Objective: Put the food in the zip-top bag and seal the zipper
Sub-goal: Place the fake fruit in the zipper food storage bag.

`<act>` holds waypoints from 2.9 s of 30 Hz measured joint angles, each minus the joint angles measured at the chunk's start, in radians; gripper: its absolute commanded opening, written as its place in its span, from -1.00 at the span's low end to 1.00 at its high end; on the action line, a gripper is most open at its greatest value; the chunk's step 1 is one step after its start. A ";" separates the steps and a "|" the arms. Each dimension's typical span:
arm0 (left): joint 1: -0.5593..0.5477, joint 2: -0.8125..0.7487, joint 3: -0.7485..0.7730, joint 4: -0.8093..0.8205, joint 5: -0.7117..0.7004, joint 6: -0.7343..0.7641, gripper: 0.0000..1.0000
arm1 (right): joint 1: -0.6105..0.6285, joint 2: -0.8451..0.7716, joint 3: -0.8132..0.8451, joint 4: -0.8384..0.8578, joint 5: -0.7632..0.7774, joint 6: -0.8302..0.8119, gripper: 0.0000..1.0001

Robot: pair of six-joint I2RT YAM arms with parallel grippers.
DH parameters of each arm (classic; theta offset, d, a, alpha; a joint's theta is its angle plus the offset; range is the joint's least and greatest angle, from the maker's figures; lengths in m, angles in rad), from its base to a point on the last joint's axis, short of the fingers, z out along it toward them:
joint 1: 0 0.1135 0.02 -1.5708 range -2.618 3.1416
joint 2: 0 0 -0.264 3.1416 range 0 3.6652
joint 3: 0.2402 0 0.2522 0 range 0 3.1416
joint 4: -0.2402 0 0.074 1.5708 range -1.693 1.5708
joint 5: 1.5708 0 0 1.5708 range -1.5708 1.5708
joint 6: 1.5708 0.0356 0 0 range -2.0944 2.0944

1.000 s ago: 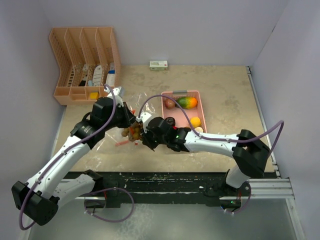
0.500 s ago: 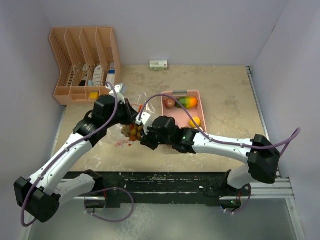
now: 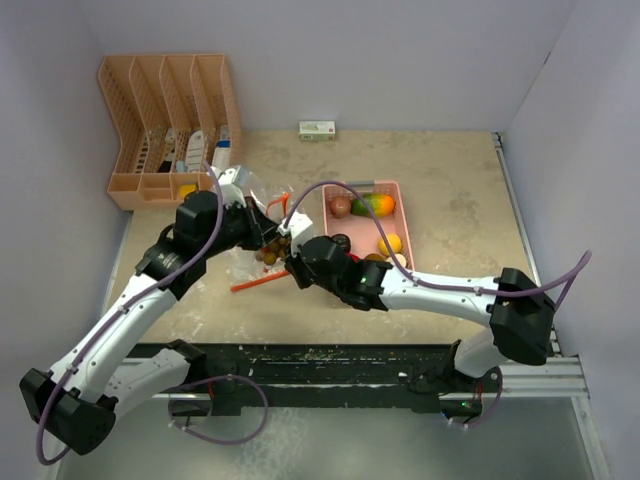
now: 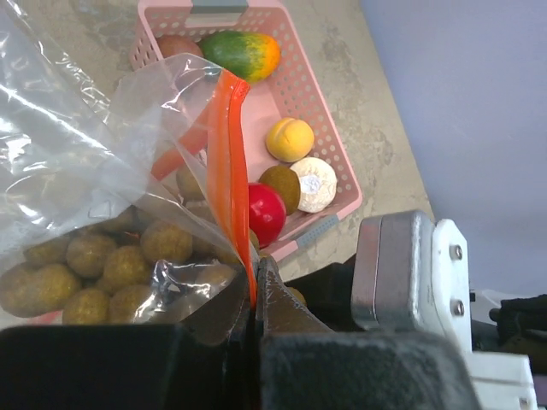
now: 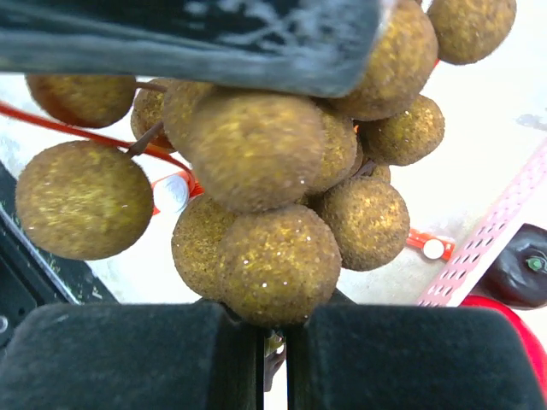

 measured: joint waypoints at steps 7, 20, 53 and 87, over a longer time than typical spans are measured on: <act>0.006 -0.058 -0.042 0.029 0.005 -0.022 -1.00 | 0.002 0.000 0.000 0.023 0.047 0.026 -0.88; 0.003 -0.016 -0.049 0.058 0.047 -0.016 -1.00 | -0.003 -0.156 -0.058 0.081 -0.124 0.003 -1.00; 0.003 0.010 -0.002 -0.022 0.094 -0.026 -1.00 | -0.114 -0.139 -0.185 0.352 -0.185 0.120 -1.00; -0.002 0.251 -0.223 0.647 0.295 -0.362 -1.00 | -0.135 -0.193 -0.007 -0.349 0.192 0.199 -0.90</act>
